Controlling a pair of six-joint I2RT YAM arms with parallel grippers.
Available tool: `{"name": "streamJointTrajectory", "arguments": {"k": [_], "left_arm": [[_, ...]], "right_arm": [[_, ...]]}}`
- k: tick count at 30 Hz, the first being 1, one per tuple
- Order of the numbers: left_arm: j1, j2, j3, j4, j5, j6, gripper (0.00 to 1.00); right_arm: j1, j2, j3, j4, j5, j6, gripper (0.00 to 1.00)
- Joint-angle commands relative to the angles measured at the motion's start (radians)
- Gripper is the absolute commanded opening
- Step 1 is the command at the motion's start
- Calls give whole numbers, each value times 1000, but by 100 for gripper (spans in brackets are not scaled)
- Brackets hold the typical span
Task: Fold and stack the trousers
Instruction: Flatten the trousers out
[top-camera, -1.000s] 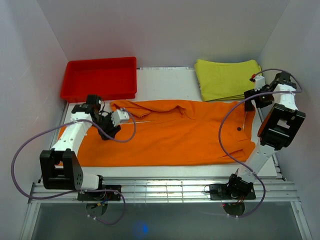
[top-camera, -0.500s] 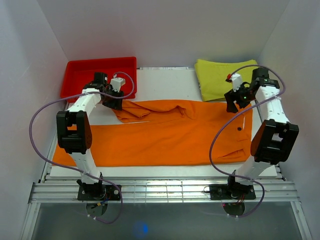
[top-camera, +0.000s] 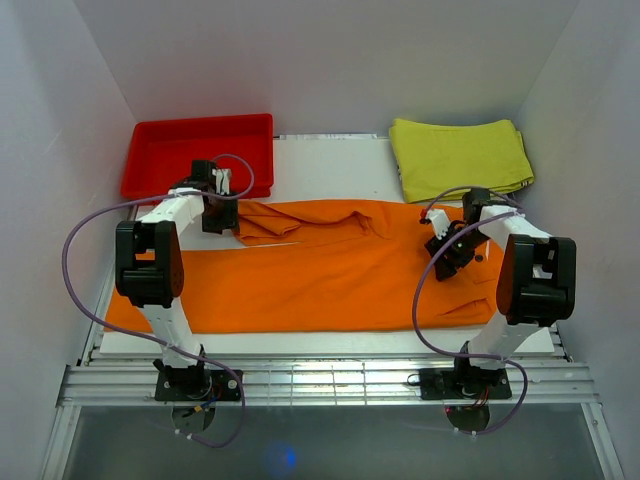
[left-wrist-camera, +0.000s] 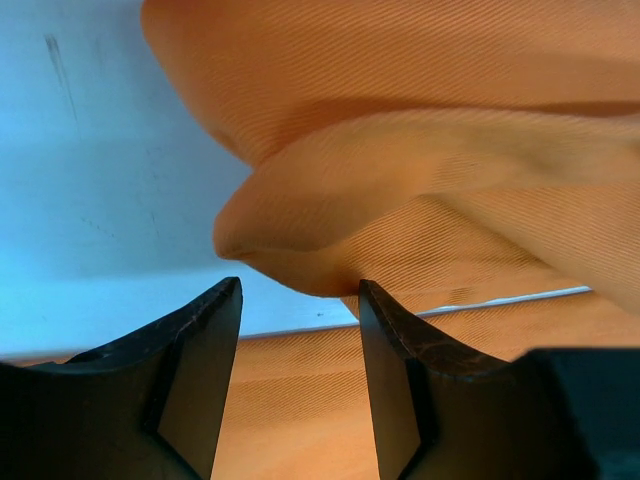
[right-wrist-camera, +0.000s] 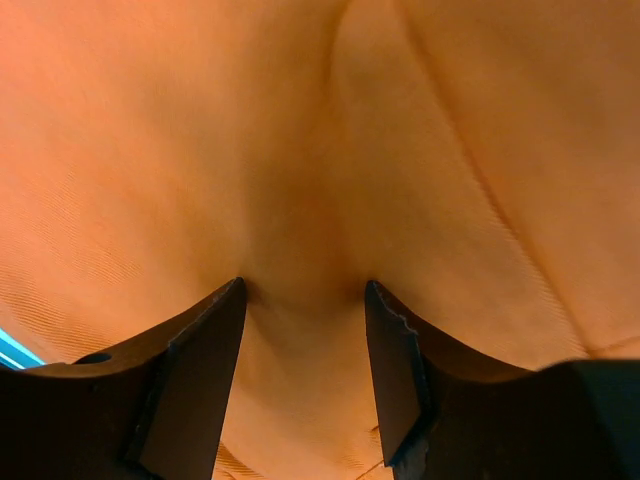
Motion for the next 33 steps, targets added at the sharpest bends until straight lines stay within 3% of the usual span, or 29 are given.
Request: {"name": "streamJointTrajectory", "arguments": {"k": [1,5,7,9,12,14,15,16,22,26,29,30,33], "left_arm": [[17,-53,-32,37,-33,-100,60],[34,-48,-70,93,35,-138,54],[34,-44,-67,146,71,-144,47],[34,-48,-58,188,111,-138,33],[34,-83,-8,207,156,-66,21],[33,-123,32,219,182,41,14],[31,-167,43,235,211,87,4],[17,-189,61,238,220,198,1],[-96,-315,83,150,303,464,0],[-186,-425,14,97,467,664,0],[-201,-534,-50,-94,672,956,0],[-202,-559,-78,-229,694,1112,0],[-204,-648,-144,-496,679,1318,0]], "right_arm": [[-3,-45,-90,36,84,-91,56],[-6,-82,-131,36,118,-135,49],[-6,-102,-131,33,120,-151,46],[-6,-116,-113,11,114,-170,46],[-15,-130,-76,-21,103,-177,45],[-26,-140,-59,-36,88,-175,45],[-41,-150,-50,-51,66,-174,44],[-49,-153,-30,-61,57,-163,43],[-127,-153,91,-136,-43,-125,42],[-147,-153,189,-157,-113,-99,47],[-145,-137,272,-165,-178,-57,52],[-141,-128,293,-164,-196,-48,53],[-104,-73,362,-173,-160,-30,64]]}}
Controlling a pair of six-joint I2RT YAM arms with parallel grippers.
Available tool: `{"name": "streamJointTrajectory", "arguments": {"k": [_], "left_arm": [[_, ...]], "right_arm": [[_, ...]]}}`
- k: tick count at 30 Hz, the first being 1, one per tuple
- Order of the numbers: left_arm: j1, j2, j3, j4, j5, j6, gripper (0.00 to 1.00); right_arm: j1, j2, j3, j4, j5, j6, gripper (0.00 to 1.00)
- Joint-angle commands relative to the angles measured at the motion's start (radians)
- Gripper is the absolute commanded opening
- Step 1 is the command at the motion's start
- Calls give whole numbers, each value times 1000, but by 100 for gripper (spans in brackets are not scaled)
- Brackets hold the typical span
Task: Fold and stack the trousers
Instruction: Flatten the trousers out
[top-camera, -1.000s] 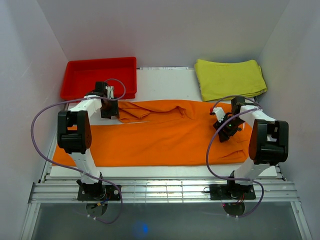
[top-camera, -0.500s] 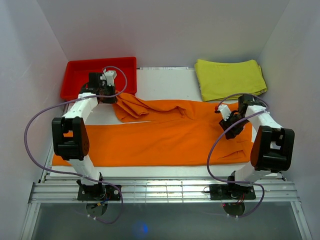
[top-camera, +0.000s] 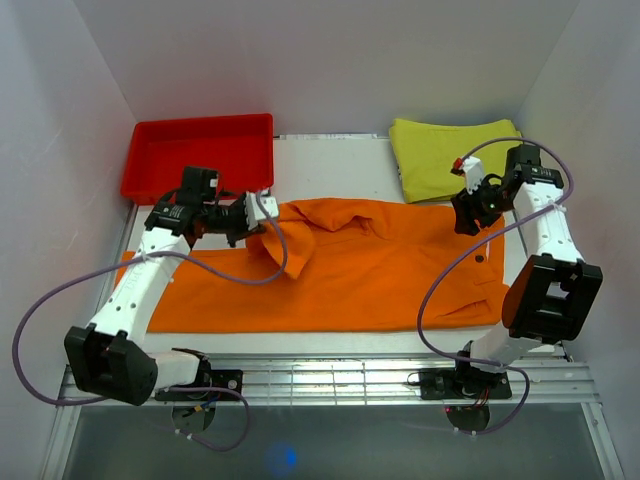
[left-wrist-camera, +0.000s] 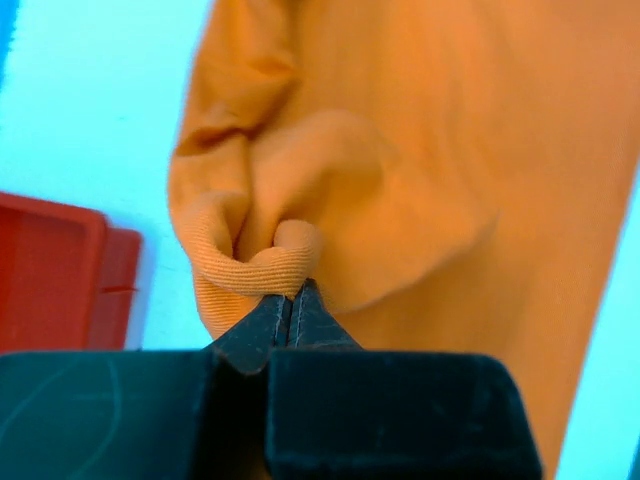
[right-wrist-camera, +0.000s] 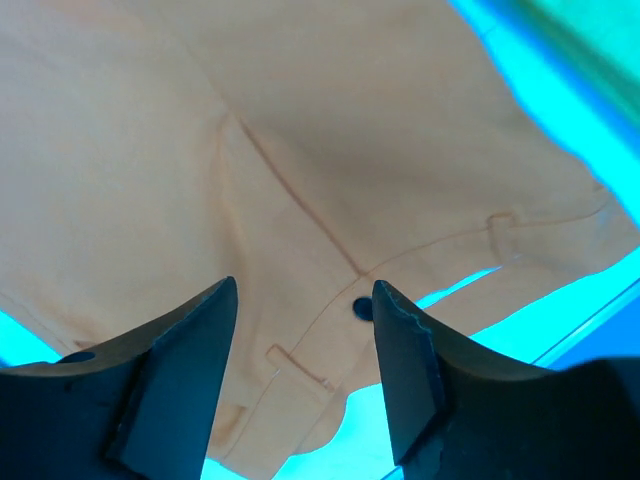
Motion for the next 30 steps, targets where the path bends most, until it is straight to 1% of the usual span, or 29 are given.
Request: {"name": "streamJointTrajectory", "arguments": {"k": [1,3,4,5,6,8,11,13,15,16,17,18,19,20,21,22,23,24,25,27,29,30], "left_arm": [[8,-115,-90,-418,97,478,0],[8,-196,-147,-508,32,540,0],[10,-227,-208,-510,13,548,0],[10,-283,-233,-505,-2,545,0],[10,-304,-255,-502,-24,544,0],[10,-330,-294,-482,-44,503,0],[11,-336,-293,-412,-76,414,0],[19,-328,-276,-362,-87,380,0],[23,-321,-250,-314,-105,358,0],[22,-313,-241,-287,-137,343,0],[23,-307,-227,-267,-151,329,0],[23,-295,-192,-241,-163,300,0],[25,-279,-171,-237,-173,288,0],[30,-247,-151,-230,-195,269,0],[34,-232,-135,-194,-211,243,0],[40,-217,-112,-174,-223,194,0],[59,-204,-103,-158,-229,176,0],[69,-184,-100,-110,-236,153,0],[86,-175,-95,-83,-239,105,0],[97,-143,-89,-36,-252,70,0],[102,-120,-63,-23,-257,27,0],[102,-103,-57,-16,-259,15,0]], "right_arm": [[40,60,87,-16,-21,44,66],[54,109,118,24,22,62,71],[55,127,132,33,26,67,73],[60,167,150,44,27,73,74],[63,186,182,49,26,81,76],[87,234,198,75,44,86,77],[130,285,213,141,81,86,77],[156,313,224,184,116,89,78],[187,357,250,146,99,78,77],[190,365,260,85,87,69,73],[224,347,250,60,64,43,71],[224,321,224,41,3,27,70],[224,287,187,31,-17,12,68],[228,217,146,12,-36,-8,67],[235,186,59,3,-40,-50,66],[239,154,11,0,-30,-66,66],[250,106,-37,0,-8,-78,67],[252,91,-125,21,43,-92,68],[253,77,-164,41,68,-91,69],[247,54,-221,38,107,-92,68],[229,7,-230,2,101,-123,63],[218,-17,-236,-32,98,-137,57]]}}
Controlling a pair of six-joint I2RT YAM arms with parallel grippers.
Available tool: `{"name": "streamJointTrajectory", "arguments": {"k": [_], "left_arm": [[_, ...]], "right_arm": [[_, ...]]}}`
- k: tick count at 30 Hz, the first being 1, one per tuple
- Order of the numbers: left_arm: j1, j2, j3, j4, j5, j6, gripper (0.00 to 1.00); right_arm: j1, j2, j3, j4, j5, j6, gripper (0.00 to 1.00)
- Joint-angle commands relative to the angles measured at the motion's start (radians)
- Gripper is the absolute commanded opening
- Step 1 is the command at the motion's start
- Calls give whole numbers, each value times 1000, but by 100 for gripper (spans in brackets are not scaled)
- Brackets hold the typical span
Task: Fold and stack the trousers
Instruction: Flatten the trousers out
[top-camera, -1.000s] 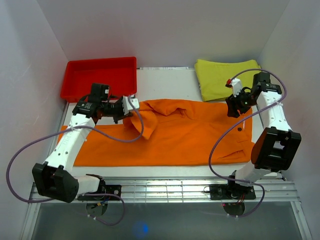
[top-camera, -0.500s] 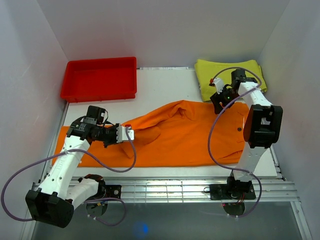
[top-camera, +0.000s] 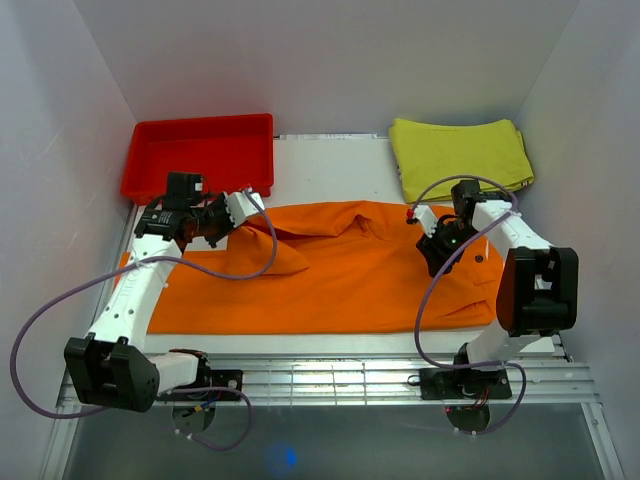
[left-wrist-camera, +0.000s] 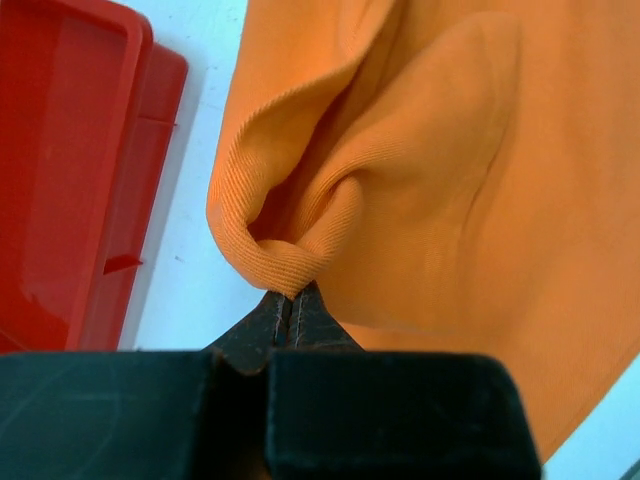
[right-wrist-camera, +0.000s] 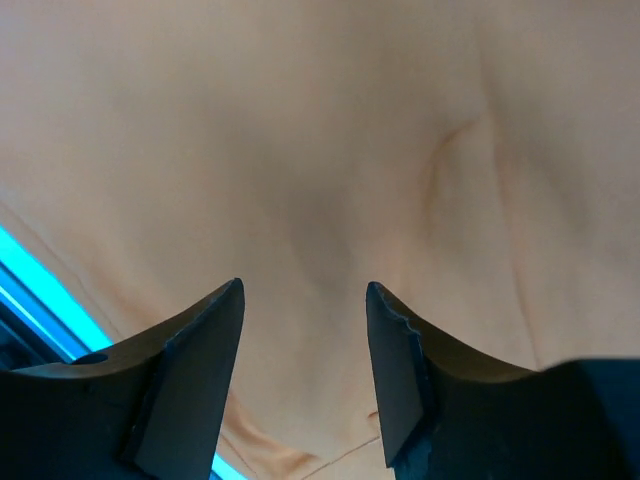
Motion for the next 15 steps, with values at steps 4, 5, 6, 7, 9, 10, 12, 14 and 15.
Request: {"name": "streamJointTrajectory", "arguments": {"k": [4,5,6,7,9,10,12,14,15], "left_arm": [[10,46,40,84,-47,-110,0],[22,55,24,99,-54,-129,0],[33,66,17,107,-54,-139,0],[53,93,13,120,-64,-149,0],[70,127,14,177,-86,-183,0],[85,165,19,206,-122,-197,0],[101,215,71,280,-156,-232,0],[114,303,123,338,-216,-264,0],[125,339,199,338,-221,-289,0]], "right_arm": [[-78,-168,-50,-197,33,-189,50],[-87,-209,-74,-210,48,-236,50],[-87,-231,-104,-213,98,-254,49],[-91,-254,-163,-202,122,-269,49],[-136,-303,-200,-198,157,-304,49],[-157,-313,-210,-198,162,-314,49],[-229,-322,-214,-201,174,-335,49],[-307,-311,-182,-234,159,-359,50],[-331,-300,-176,-248,146,-390,51]]}}
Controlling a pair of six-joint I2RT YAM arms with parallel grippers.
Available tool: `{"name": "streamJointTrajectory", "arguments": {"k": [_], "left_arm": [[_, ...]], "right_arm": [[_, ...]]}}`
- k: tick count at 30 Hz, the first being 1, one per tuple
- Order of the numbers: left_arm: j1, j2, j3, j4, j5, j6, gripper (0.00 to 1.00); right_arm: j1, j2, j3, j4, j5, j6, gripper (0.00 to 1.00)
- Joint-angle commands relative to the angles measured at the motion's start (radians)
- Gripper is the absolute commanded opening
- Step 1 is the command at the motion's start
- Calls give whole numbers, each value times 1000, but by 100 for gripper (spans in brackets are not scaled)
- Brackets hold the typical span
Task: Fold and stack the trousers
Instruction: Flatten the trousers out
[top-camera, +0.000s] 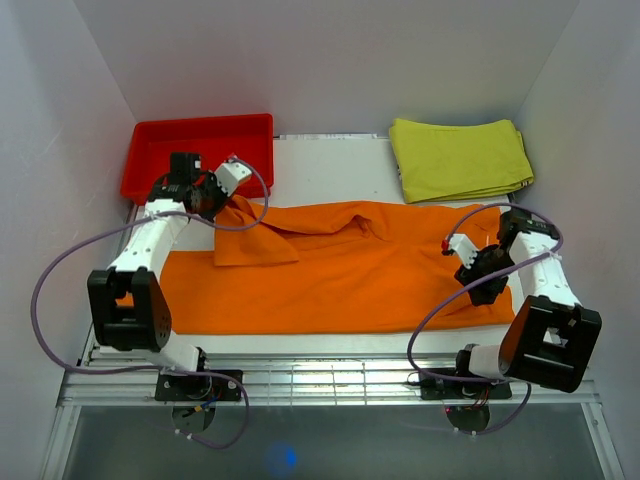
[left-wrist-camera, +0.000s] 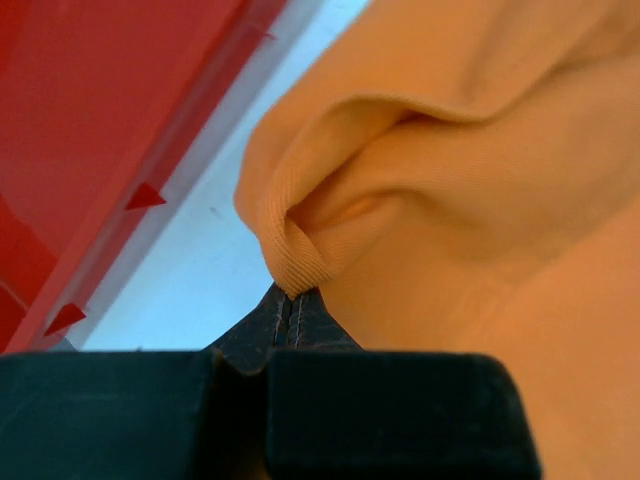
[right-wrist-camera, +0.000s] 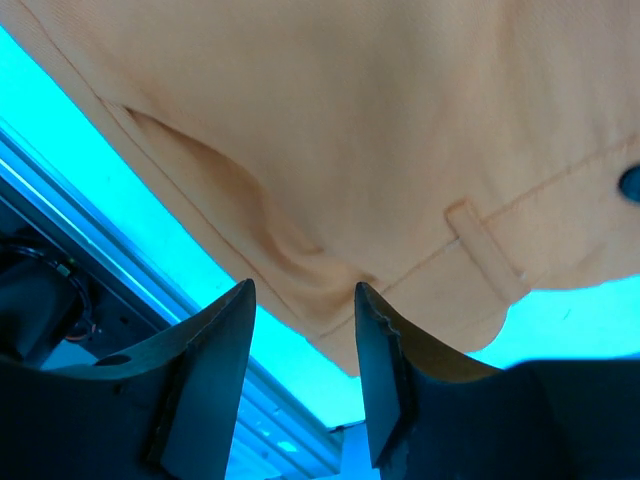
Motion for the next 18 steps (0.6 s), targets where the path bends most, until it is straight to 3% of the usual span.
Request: {"name": "streamJointTrajectory", "arguments": {"k": [1,3,5,6,8,10,12,16,18], "left_arm": [[29,106,184,119,-85,-100,0],[30,192,247,99,-95,-117,2],[33,231,306,59,-85,-129,12],[35,249,315,53,-85,-134,23],[44,252,318,42,-78,-152,36],[49,251,339,3,25,-158,47],[44,251,385,-48,123,-176,71],[-69,330,499,-119,292,-233,80],[-170,425,598,-76,309,-293,80]], "right_arm": [[-81,7,34,-62,8,-106,51],[-79,9,8,-47,31,-128,52],[-81,4,-26,-24,57,-145,52],[-79,4,-68,20,85,-151,52],[-79,-7,-109,59,108,-168,53],[-81,-20,-142,86,113,-172,54],[-81,-33,-158,88,100,-179,57],[-72,-68,-268,170,123,-197,55],[-70,-67,-328,217,157,-212,42]]}}
